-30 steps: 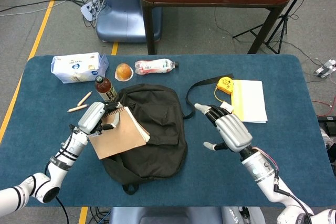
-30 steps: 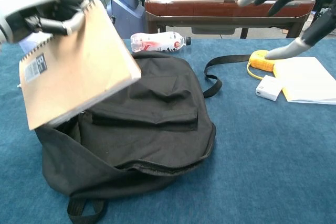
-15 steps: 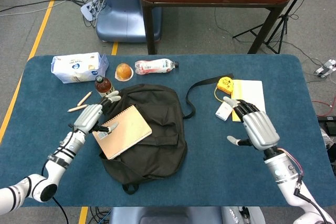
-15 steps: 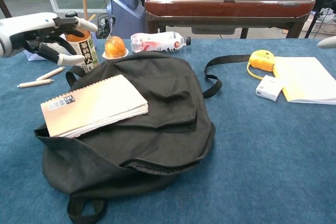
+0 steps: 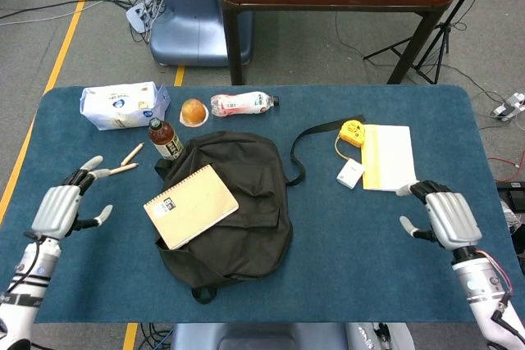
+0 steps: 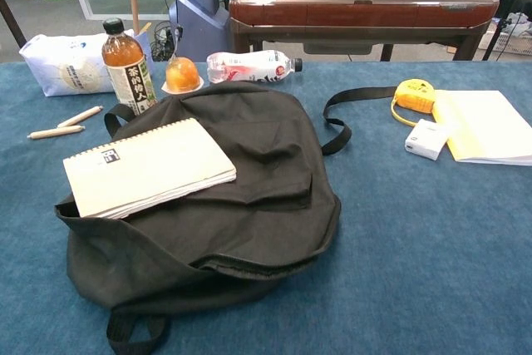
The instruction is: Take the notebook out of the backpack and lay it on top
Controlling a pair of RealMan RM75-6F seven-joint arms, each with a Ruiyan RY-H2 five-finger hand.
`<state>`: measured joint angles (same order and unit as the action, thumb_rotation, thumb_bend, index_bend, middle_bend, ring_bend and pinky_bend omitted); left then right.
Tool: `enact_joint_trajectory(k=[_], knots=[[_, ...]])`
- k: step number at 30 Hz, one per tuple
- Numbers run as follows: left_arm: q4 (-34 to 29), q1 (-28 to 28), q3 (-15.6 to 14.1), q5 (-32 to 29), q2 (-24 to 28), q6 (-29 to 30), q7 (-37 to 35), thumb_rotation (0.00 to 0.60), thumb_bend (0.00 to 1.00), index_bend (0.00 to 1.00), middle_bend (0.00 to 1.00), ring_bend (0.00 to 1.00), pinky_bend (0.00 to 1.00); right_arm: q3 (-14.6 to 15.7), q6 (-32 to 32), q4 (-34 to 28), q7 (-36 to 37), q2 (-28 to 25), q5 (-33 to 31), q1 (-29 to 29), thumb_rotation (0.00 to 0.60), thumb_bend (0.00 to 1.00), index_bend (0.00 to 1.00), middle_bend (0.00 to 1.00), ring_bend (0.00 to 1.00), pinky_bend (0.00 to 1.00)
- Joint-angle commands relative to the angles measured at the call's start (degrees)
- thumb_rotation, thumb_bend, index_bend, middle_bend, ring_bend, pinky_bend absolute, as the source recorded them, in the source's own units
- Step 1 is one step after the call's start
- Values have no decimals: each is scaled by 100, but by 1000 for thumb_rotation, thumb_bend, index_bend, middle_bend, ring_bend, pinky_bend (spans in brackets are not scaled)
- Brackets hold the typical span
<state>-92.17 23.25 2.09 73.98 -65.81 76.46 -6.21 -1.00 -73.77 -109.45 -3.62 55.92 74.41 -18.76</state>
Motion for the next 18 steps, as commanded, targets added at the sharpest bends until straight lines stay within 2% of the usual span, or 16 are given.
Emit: enact_joint_trajectory(k=[1,4,10,18], knots=[[-49,-553,-278,155,134,586,394,600,274,261,120,153,227,87,2,131,147,-39,79,143,600,335,428,408,310,403],[-47,-946,-403,259,100,1032,637,600,274,269,126,157,227,133,-66,248,196,-23,186,268,600,335,430,408,310,405],[-265,-1437,-532,364,30,1446,889,600,274,270,128,158,227,169,-243,415,324,104,571,425,600,335,434,410,311,404],[-376,-1690,-541,589,-58,1590,1178,600,274,270,128,158,227,151,-625,637,300,351,1068,609,600,334,458,417,311,405]])
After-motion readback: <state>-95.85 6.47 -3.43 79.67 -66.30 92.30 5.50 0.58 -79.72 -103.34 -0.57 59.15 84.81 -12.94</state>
